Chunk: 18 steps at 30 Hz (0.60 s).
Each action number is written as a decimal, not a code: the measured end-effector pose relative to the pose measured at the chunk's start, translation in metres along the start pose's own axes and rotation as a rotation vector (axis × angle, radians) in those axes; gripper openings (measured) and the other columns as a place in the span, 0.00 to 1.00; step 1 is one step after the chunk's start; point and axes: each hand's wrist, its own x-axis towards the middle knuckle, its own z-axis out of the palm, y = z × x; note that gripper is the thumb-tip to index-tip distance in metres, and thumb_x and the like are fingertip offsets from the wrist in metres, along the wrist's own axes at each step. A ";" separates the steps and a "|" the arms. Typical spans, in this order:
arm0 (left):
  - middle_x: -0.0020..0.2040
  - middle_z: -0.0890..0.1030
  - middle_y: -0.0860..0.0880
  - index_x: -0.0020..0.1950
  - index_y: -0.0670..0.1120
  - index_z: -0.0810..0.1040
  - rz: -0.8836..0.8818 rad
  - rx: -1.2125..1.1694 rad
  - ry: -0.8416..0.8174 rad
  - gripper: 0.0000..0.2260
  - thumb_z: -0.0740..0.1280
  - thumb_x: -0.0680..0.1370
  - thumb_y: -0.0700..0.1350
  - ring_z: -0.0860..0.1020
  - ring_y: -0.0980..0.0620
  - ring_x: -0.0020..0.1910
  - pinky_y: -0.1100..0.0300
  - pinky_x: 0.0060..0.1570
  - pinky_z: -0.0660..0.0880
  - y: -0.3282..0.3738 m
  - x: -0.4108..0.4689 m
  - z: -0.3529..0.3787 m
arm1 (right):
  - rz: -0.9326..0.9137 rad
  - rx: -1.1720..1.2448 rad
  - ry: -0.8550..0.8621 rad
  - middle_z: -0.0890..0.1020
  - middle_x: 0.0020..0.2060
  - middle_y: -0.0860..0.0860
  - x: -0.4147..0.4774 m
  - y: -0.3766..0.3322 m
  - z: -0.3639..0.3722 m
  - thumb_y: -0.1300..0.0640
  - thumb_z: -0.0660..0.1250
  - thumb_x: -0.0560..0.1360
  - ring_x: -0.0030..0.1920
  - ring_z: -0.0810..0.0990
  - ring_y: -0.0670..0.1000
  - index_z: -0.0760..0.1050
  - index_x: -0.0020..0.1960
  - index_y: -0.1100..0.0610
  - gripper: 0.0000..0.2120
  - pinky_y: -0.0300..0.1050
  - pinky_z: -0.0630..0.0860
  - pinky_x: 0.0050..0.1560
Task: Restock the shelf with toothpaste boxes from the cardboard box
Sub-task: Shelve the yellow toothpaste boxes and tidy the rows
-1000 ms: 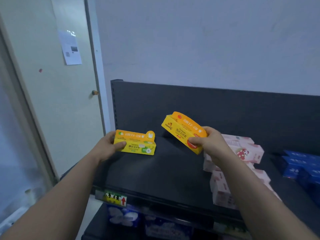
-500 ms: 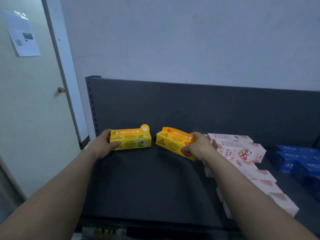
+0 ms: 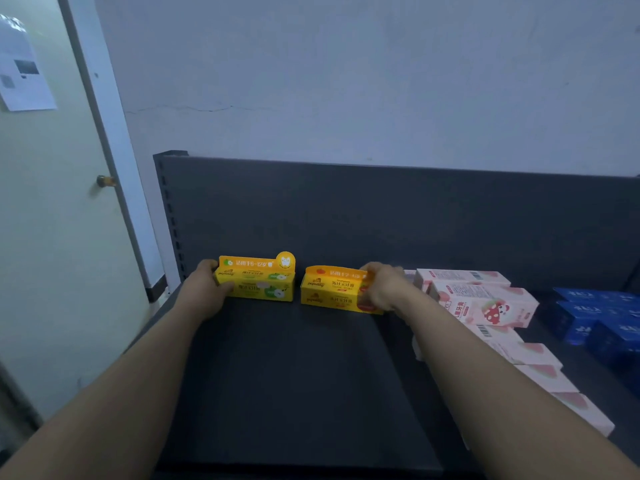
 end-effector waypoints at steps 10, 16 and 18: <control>0.61 0.76 0.41 0.70 0.42 0.66 -0.006 -0.008 0.012 0.23 0.68 0.77 0.46 0.76 0.43 0.57 0.51 0.52 0.73 0.000 -0.010 -0.001 | -0.148 -0.169 0.269 0.69 0.59 0.57 0.009 -0.004 0.017 0.66 0.67 0.73 0.48 0.77 0.57 0.70 0.62 0.57 0.19 0.47 0.72 0.43; 0.64 0.74 0.40 0.72 0.42 0.64 -0.037 -0.006 0.003 0.25 0.68 0.78 0.47 0.75 0.42 0.58 0.50 0.53 0.73 0.007 -0.017 -0.002 | -0.181 -0.228 0.319 0.69 0.59 0.58 0.006 -0.008 0.015 0.66 0.63 0.75 0.55 0.75 0.59 0.70 0.62 0.59 0.16 0.48 0.72 0.45; 0.66 0.71 0.39 0.73 0.44 0.64 -0.060 -0.011 0.015 0.26 0.68 0.77 0.49 0.73 0.39 0.61 0.47 0.58 0.73 0.014 -0.022 -0.002 | -0.191 -0.222 0.299 0.69 0.59 0.58 0.001 -0.008 0.012 0.66 0.63 0.75 0.57 0.73 0.59 0.70 0.63 0.58 0.17 0.49 0.73 0.48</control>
